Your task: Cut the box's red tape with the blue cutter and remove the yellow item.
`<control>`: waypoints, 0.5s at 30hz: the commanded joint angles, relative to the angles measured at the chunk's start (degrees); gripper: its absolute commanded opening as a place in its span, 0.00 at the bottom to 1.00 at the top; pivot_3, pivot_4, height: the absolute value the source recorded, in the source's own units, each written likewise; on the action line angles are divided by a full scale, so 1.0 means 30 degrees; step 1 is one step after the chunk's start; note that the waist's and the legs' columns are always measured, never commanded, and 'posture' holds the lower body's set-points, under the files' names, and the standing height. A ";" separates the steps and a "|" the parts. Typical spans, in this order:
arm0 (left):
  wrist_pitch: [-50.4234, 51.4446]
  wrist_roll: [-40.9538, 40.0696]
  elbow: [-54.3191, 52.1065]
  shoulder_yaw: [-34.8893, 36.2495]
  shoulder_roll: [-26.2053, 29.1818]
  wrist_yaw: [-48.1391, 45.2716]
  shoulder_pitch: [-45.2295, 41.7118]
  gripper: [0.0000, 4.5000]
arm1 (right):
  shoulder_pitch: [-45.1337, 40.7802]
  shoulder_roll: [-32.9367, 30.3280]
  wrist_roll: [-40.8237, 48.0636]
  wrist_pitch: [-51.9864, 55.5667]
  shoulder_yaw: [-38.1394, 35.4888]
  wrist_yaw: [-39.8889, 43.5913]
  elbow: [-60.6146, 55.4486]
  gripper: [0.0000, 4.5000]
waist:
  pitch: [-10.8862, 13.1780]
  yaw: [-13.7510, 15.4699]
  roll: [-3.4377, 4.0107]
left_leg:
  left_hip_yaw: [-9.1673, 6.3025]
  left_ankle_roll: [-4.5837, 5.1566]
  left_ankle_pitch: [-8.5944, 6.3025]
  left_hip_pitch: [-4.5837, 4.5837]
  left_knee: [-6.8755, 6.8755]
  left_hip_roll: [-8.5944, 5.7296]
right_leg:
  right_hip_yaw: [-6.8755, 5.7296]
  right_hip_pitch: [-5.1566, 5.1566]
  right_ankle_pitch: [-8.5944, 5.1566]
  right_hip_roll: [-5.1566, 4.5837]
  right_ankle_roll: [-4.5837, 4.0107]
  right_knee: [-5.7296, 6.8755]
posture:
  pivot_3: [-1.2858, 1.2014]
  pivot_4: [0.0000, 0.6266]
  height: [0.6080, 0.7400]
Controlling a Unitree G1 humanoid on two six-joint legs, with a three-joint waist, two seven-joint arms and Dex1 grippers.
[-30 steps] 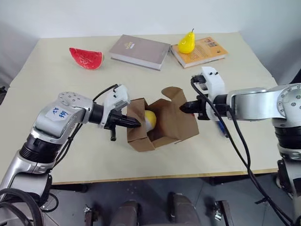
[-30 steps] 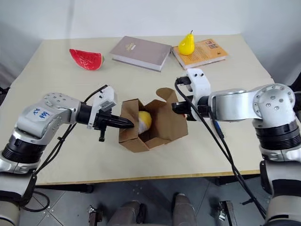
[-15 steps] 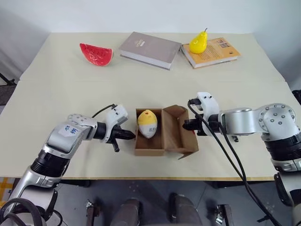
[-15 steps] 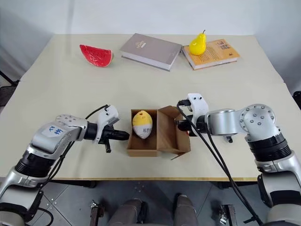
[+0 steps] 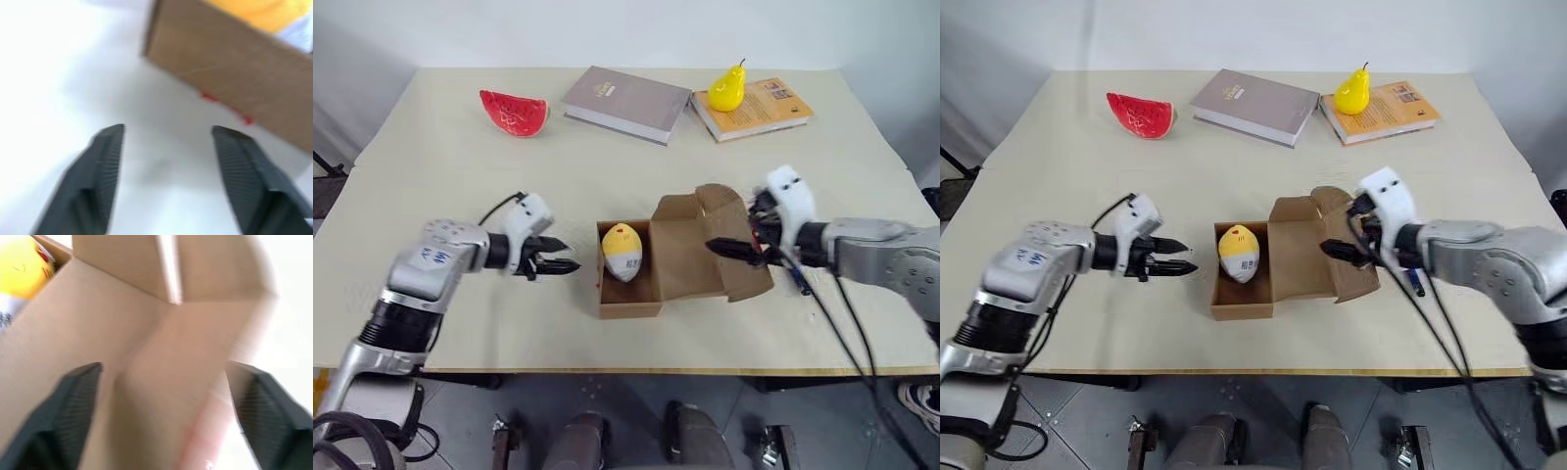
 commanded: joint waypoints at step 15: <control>-0.5016 0.1219 0.0360 -0.2630 -0.4028 -0.3285 -0.3668 0.99 | 0.9027 -0.0922 -0.4209 -0.7348 -1.0460 1.0571 -0.2498 1.00 | 0.0001 -0.0014 -0.0002 | 0.0030 0.0034 0.0004 0.0000 0.0059 -0.0029 | 0.0002 0.0042 0.0065 -0.0025 0.0120 0.0002 | 0.52 0.24 1.00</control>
